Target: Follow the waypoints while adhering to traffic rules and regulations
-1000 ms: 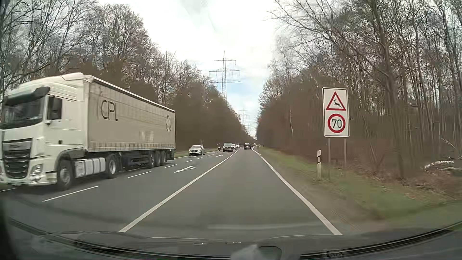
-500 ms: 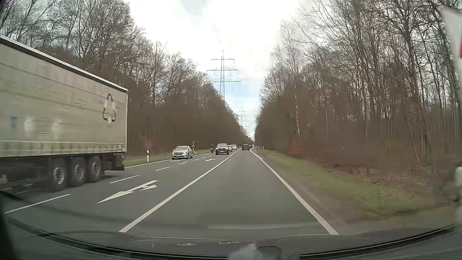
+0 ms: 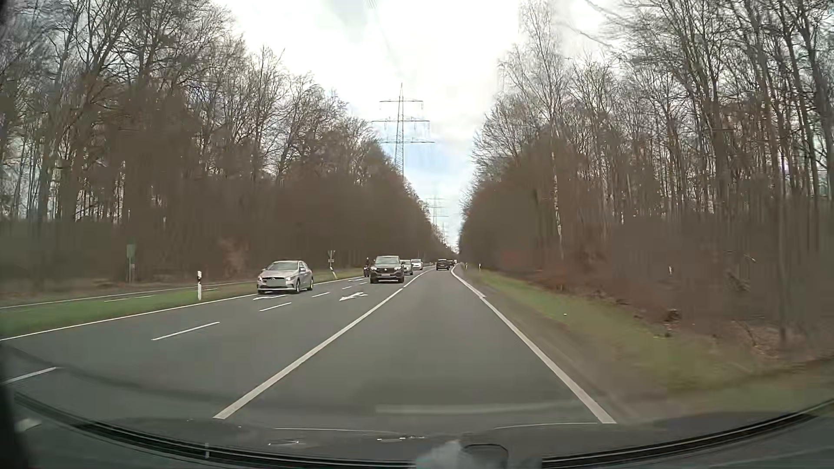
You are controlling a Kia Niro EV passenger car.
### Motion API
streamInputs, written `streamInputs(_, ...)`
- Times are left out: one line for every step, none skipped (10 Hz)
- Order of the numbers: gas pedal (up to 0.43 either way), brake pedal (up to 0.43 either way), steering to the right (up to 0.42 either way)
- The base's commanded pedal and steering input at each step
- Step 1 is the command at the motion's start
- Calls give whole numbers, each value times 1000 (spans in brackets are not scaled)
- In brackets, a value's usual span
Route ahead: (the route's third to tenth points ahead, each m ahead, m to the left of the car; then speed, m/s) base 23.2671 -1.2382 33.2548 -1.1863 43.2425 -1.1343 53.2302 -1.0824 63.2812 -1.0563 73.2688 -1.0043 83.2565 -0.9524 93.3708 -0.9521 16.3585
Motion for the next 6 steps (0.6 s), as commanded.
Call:
streamInputs(280, 0, -1)
streamInputs(280, 0, -1)
streamInputs(280, 0, -2)
streamInputs(280, 0, -2)
streamInputs(280, 0, -2)
streamInputs(280, 0, -2)
